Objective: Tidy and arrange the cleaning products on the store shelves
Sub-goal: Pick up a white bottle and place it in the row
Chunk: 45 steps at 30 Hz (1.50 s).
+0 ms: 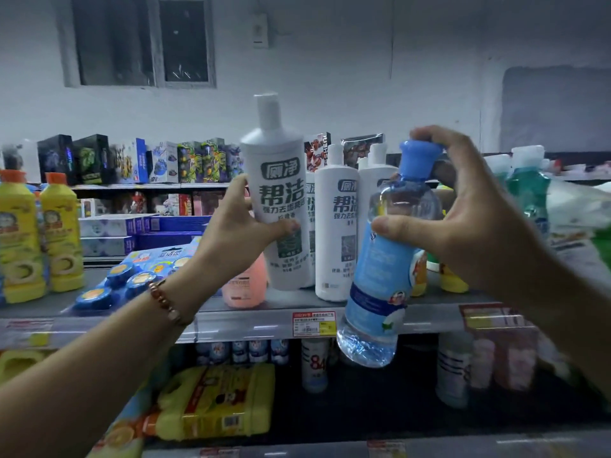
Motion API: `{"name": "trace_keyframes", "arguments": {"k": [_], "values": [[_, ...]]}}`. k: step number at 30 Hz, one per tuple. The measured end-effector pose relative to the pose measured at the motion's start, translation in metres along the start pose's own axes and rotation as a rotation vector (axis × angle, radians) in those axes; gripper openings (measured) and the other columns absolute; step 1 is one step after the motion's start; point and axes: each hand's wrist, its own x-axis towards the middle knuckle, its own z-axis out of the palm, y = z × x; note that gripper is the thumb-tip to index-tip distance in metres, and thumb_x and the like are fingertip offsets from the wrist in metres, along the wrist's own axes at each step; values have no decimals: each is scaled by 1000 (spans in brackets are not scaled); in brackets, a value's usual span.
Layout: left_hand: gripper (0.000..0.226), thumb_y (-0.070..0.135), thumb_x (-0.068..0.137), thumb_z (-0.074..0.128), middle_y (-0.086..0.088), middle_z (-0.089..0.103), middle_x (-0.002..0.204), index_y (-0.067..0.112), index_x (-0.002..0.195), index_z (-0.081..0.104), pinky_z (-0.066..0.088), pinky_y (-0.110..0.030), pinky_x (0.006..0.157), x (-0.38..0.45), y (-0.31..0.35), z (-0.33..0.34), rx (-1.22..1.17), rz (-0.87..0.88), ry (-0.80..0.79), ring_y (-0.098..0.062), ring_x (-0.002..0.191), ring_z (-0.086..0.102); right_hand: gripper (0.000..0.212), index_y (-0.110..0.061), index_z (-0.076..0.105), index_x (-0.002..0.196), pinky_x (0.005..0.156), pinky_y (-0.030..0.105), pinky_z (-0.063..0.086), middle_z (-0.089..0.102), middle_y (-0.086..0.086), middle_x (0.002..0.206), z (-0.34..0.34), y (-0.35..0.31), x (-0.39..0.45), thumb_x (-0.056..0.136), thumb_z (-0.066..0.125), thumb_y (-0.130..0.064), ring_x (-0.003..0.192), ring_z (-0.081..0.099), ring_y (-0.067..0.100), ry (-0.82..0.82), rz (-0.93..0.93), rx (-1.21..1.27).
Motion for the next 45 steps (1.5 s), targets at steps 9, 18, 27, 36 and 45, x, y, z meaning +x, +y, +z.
{"name": "trace_keyframes", "arguments": {"k": [9, 18, 27, 36, 45], "values": [[52, 10, 76, 86, 8, 75, 101, 19, 119, 58, 60, -22, 81, 27, -29, 40, 48, -106, -55, 6, 85, 70, 82, -42, 43, 134, 80, 25, 59, 68, -20, 110, -7, 13, -22, 66, 88, -32, 93, 71, 3, -22, 29, -29], [91, 16, 94, 69, 7, 58, 124, 33, 158, 7, 58, -44, 84, 22, -41, 60, 216, -130, -33, -13, 101, 62, 87, -47, 38, 141, 88, 39, 59, 62, -15, 127, 6, 33, -37, 70, 87, -38, 100, 70, 9, -87, 112, -76], [101, 10, 98, 57, -13, -18, 168, 17, 157, -24, 38, -45, 114, -3, -42, 69, 636, -112, -183, -39, 146, 34, 90, -56, 33, 142, 97, 41, 54, 53, -14, 141, 32, 53, -45, 69, 86, -48, 112, 62, 10, -139, 210, -96], [62, 50, 100, 53, 9, 61, 137, 39, 156, 30, 52, -32, 102, -87, -29, 68, 56, -27, -353, 2, 118, 61, 97, -46, 33, 148, 105, 34, 49, 48, -14, 146, 45, 70, -65, 69, 88, -42, 125, 54, 4, -120, 325, -94], [47, 41, 93, 72, 9, 72, 119, 34, 134, 50, 58, -41, 95, -237, -72, 148, -517, -638, -529, -12, 110, 70, 92, -49, 24, 154, 98, 23, 44, 50, -16, 147, 80, 76, -152, 79, 77, -54, 124, 51, 4, -311, 623, -252]]}}
